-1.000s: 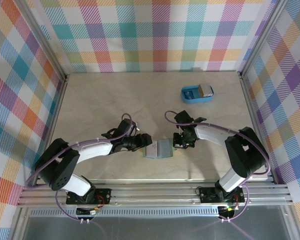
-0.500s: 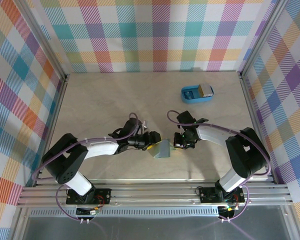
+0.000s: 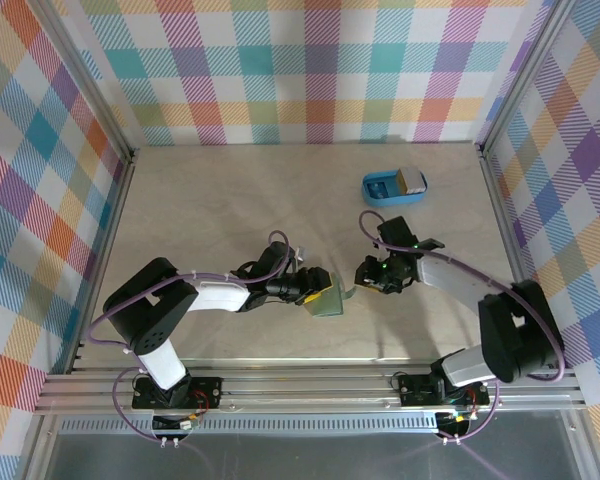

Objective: Put the credit cards into the card holder

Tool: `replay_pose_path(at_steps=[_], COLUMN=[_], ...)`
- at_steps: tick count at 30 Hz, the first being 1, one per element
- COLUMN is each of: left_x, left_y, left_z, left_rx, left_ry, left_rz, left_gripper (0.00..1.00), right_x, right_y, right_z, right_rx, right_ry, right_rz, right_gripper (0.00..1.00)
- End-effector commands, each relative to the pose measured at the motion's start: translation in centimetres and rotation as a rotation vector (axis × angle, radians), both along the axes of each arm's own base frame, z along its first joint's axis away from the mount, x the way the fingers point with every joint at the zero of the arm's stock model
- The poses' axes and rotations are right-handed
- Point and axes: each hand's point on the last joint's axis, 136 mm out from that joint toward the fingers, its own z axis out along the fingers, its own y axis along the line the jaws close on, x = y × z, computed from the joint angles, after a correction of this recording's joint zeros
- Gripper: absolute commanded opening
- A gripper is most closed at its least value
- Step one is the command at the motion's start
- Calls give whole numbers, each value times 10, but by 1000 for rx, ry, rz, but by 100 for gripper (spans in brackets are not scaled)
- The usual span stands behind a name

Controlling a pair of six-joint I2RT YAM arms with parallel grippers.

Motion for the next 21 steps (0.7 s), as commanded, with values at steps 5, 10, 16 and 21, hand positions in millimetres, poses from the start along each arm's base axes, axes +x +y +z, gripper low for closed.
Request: replay_pose_path(at_steps=[5,10,16,21], left_x=[7,7,5,2], left_y=[-4,-1,11,25], left_z=[17,9,3,-7], left_rx=[31,56,130,201], left_ry=[-79,-71,-79,-73], left_rz=[-24,-19,-15,-1], left_gripper=[53,38,24,9], right_x=[-12,-11,-11,-11], right_y=[14,16,18,18], right_z=[17,9,1,1], right_rx=[109,93,84,87], right_ry=[-20,5,29,30], right_rz=[83,110,126,123], right_gripper=[35,38,38,37])
